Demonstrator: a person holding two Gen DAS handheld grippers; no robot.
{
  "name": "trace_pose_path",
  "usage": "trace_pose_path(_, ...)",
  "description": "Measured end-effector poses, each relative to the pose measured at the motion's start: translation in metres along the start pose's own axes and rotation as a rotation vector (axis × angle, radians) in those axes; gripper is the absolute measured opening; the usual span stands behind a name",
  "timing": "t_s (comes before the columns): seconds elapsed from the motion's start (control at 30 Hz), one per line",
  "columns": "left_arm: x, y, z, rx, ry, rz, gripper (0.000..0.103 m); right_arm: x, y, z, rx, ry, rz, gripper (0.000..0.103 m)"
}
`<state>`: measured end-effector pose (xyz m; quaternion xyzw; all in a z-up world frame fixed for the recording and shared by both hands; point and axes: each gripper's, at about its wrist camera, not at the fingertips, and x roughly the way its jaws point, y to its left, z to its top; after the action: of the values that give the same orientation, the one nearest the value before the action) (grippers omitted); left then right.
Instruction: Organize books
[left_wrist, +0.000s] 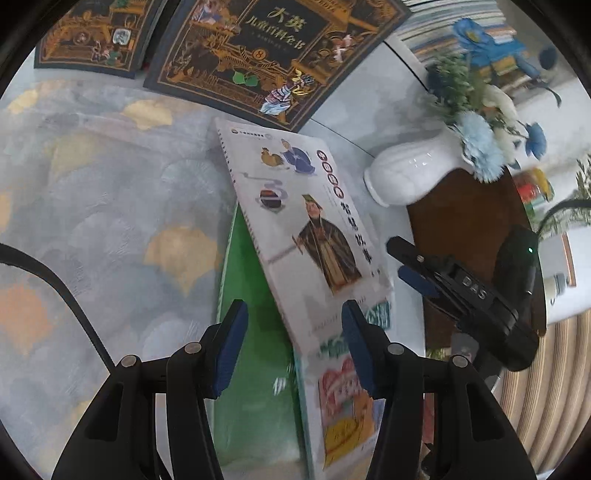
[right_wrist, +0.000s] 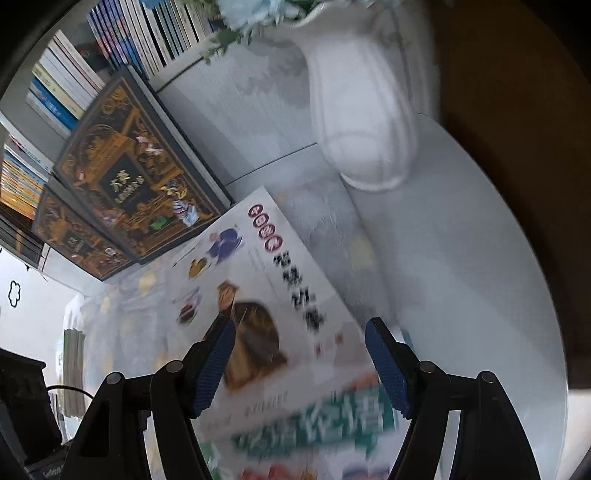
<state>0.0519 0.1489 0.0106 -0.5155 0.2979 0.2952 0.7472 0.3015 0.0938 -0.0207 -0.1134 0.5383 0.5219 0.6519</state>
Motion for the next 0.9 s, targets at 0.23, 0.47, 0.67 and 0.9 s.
trace_pose_path(0.23, 0.026, 0.008, 0.007, -0.045, 0.043, -0.009, 0.049, 0.041, 0.001, 0.022, -0.068, 0.059, -0.018, 0.053)
trace_pose_path(0.47, 0.030, 0.003, 0.005, -0.017, 0.058, -0.031, 0.046, 0.041, 0.022, 0.012, -0.188, 0.095, -0.012, 0.054)
trace_pose_path(0.67, 0.001, 0.005, -0.016, 0.086, 0.051, -0.015, 0.019, 0.010, 0.042, 0.002, -0.236, 0.056, -0.017, 0.053)
trace_pose_path(0.9, -0.037, 0.030, -0.029, 0.000, -0.005, -0.056, 0.019, 0.005, 0.080, -0.022, -0.289, 0.128, 0.027, 0.054)
